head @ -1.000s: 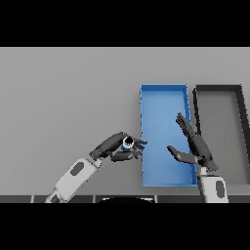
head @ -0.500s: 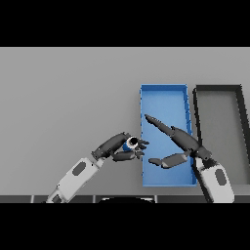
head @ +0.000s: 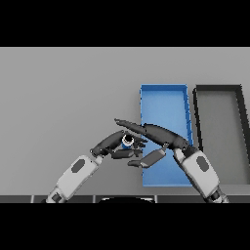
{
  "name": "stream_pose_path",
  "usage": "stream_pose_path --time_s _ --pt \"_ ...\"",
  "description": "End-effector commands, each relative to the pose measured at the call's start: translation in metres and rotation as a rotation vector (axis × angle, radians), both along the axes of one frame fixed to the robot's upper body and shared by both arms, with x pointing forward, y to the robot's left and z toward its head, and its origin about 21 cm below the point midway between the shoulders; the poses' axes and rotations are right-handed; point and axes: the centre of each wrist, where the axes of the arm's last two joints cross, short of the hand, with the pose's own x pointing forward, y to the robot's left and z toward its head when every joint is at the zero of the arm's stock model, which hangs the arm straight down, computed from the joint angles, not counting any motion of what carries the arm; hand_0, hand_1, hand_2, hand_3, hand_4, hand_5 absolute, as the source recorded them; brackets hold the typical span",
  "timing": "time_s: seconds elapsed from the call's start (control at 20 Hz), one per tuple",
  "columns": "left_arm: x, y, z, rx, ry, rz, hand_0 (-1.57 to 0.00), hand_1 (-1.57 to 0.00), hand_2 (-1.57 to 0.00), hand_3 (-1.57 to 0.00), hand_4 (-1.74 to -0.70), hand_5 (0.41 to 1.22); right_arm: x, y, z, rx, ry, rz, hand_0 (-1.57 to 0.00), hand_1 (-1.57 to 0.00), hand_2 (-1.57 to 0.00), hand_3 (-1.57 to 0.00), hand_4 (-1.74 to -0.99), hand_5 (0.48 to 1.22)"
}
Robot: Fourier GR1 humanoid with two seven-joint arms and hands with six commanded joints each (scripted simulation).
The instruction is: Pick up the blue pipe and place it into the blue bin.
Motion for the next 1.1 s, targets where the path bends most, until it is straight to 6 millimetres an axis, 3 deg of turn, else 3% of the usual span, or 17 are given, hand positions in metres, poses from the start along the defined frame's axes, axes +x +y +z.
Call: stream_pose_path --time_s 0.0,0.15,0.35,0.4,0.45,0.55,0.6,0.65,0.7,0.8,0.85,0.95,1.05 --pt "0.0 -0.001 0.001 0.007 0.006 -0.006 -1.57 -1.57 -1.57 -1.5 -1.73 1.221 0.003 0.006 0.002 0.0 -0.001 0.009 0.0 0.0 0.0 0.0 -1.233 0.528" --pt "-0.001 -0.002 -0.006 0.017 0.026 -0.009 -1.57 -1.57 -1.57 -1.51 -1.73 1.221 0.009 0.02 0.003 -0.008 0.015 0.027 0.0 0.0 0.0 0.0 -1.222 0.512" --pt "0.001 0.002 0.0 0.009 0.041 -0.026 -1.57 -1.57 -1.57 -1.47 -1.72 1.221 0.022 0.035 0.001 -0.039 0.024 0.067 -0.01 -0.04 -0.07 -0.01 -1.241 0.516" --pt "0.004 0.001 0.001 0.003 0.039 -0.039 -1.57 -1.57 -1.57 -1.4 -1.72 1.221 0.026 0.037 0.001 -0.046 0.022 0.075 -0.05 -0.08 -0.11 -0.04 -1.268 0.519" --pt "0.004 0.002 0.001 0.003 -0.01 -0.044 -1.5 -1.39 -1.37 -1.15 -1.63 1.221 0.027 0.044 0.001 -0.054 0.022 0.092 -0.14 -0.17 -0.19 -0.11 -1.308 0.523" --pt "0.002 0.001 0.004 0.146 -0.059 -0.012 -0.99 -0.9 -0.87 -0.74 -1.59 1.221 0.027 0.049 0.004 -0.069 0.022 0.119 -0.48 -0.5 -0.5 -0.37 -1.39 0.538" --pt "0.001 -0.001 0.003 0.139 -0.067 0.007 -0.88 -0.83 -0.8 -0.67 -1.61 1.221 0.028 0.051 0.003 -0.061 0.017 0.142 -0.7 -0.71 -0.71 -0.56 -1.453 0.551" --pt "-0.001 -0.002 0.006 0.135 -0.072 0.009 -0.89 -0.87 -0.85 -0.66 -1.64 1.221 0.026 0.053 0.004 -0.034 0.024 0.169 -0.87 -0.89 -0.89 -0.7 -1.503 0.573" --pt "0.0 0.0 0.005 0.103 -0.055 0.015 -1.03 -1.01 -0.99 -0.62 -1.66 1.192 0.027 0.054 0.003 -0.03 0.05 0.176 -1.01 -1.02 -1.02 -0.83 -1.541 0.604" --pt "-0.005 -0.003 0.003 -0.003 -0.025 0.003 -1.22 -1.21 -1.2 -0.52 -1.69 1.203 0.025 0.059 -0.002 -0.033 0.093 0.156 -1.21 -1.22 -1.22 -1.1 -1.492 0.706" --pt "-0.002 -0.001 0.002 -0.023 -0.013 0.002 -1.29 -1.28 -1.27 -0.53 -1.7 1.206 0.026 0.059 -0.005 -0.005 0.094 0.148 -1.28 -1.29 -1.29 -1.19 -1.475 0.809" --pt "-0.002 -0.001 0.003 -0.032 -0.017 -0.006 -1.39 -1.39 -1.38 -0.55 -1.71 1.212 0.023 0.057 -0.003 0.006 0.057 0.142 -1.39 -1.39 -1.39 -1.33 -1.458 0.957" --pt "-0.001 -0.001 0.002 -0.017 -0.027 -0.011 -1.46 -1.45 -1.45 -0.59 -1.72 1.215 0.023 0.057 -0.004 -0.005 0.014 0.145 -1.45 -1.46 -1.46 -1.42 -1.459 1.052"
